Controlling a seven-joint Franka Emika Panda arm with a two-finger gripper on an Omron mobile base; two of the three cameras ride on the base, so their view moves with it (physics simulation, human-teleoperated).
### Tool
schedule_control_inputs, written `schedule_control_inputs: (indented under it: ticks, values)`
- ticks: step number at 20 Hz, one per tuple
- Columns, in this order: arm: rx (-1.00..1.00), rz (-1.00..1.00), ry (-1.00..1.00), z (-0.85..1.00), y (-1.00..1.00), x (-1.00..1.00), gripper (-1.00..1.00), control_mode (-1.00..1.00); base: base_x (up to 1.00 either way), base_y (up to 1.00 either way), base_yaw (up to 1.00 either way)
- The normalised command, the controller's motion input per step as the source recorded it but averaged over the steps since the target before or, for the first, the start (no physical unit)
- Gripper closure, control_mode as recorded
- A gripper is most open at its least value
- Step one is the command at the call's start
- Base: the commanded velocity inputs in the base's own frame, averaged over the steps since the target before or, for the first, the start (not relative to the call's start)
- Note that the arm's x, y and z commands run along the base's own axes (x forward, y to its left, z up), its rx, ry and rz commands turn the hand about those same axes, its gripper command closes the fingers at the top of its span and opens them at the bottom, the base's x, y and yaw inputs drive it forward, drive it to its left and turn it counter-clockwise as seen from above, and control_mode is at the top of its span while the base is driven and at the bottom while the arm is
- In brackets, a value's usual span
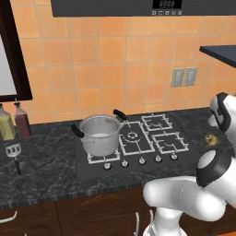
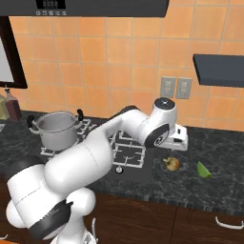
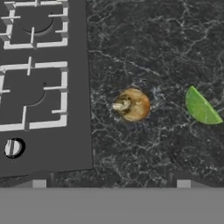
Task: Put the onion and lemon wedge in the pot. Retrieve the spatula and lightly stir the vegetables in the pot.
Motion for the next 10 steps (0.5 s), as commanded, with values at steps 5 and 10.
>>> schedule_control_inputs:
  ticks: [5,10]
  values:
    - [0.00,0.00,0.00,-0.55,-0.02,-0.14,-1.00,-1.00,0.00,0.00,0.00]
    - [0.00,0.00,0.00,-0.54,-0.11,0.06,-1.00,-1.00,0.00,0.00,0.00]
